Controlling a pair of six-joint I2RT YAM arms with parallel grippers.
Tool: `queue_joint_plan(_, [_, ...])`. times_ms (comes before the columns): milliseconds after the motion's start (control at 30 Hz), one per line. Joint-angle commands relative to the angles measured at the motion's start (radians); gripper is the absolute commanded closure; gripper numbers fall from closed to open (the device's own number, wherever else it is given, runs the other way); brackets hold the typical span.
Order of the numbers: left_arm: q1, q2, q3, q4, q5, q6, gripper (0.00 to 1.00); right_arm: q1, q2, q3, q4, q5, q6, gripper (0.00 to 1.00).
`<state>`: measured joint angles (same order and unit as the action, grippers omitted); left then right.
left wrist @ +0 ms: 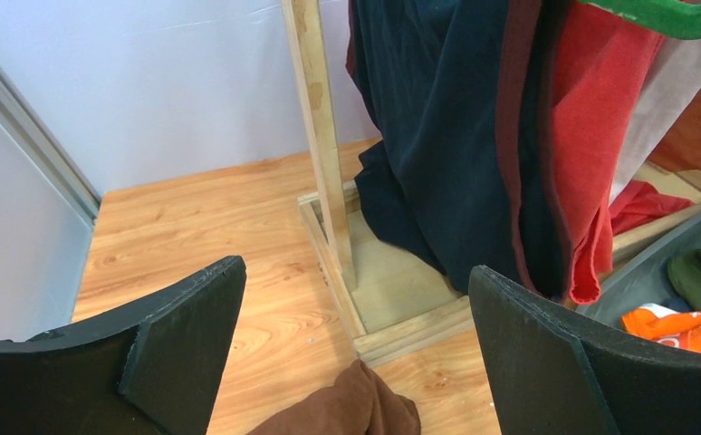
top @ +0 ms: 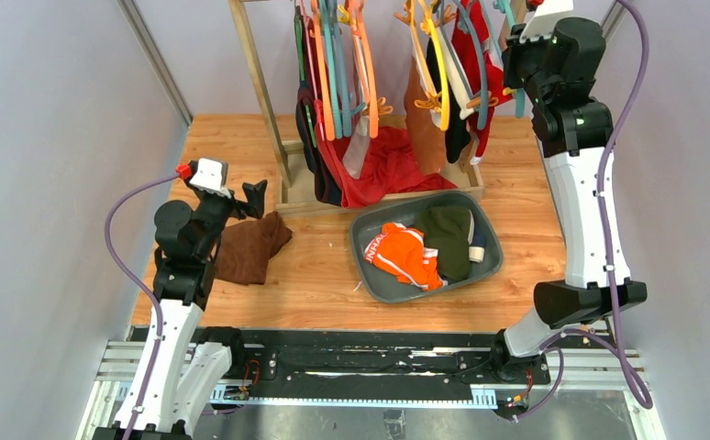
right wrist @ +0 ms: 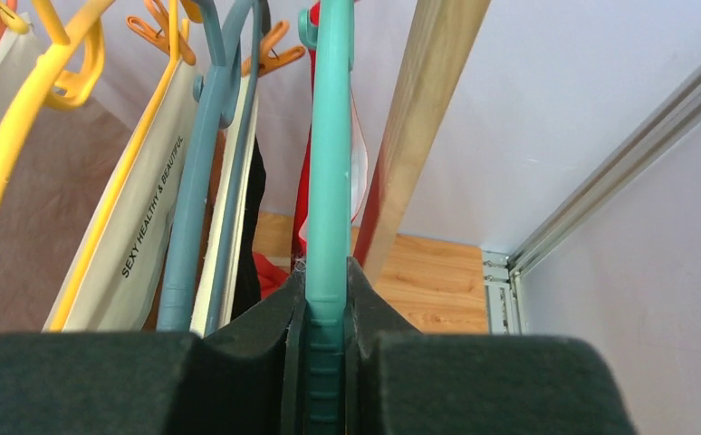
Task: Remove the underwear clipped to the hanger
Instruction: Pick up the hanger from the clothesline.
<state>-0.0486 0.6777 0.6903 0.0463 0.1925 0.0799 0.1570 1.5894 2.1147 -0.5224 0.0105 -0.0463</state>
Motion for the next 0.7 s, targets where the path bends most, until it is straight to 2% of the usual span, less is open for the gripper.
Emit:
queue_joint_plan(0, [0.009,-0.018,0.019,0.013,-0.004,0.013,0.02,0.009,-0.057,0.032,0.083,0.050,-0.021,1.00])
queue_joint_plan(167, [0.009,-0.025,0.018,0.018,-0.004,0.015,0.02,0.010,-0.135,-0.042,0.093,0.050,-0.029,1.00])
queue_joint_plan(400, [0.009,-0.035,0.021,0.025,-0.016,0.011,0.02,0.010,-0.308,-0.240,0.103,0.041,-0.060,1.00])
queue_joint_plan(667, [0.009,-0.042,0.027,0.015,-0.002,0.030,0.02,0.009,-0.492,-0.427,0.029,0.026,-0.111,0.99])
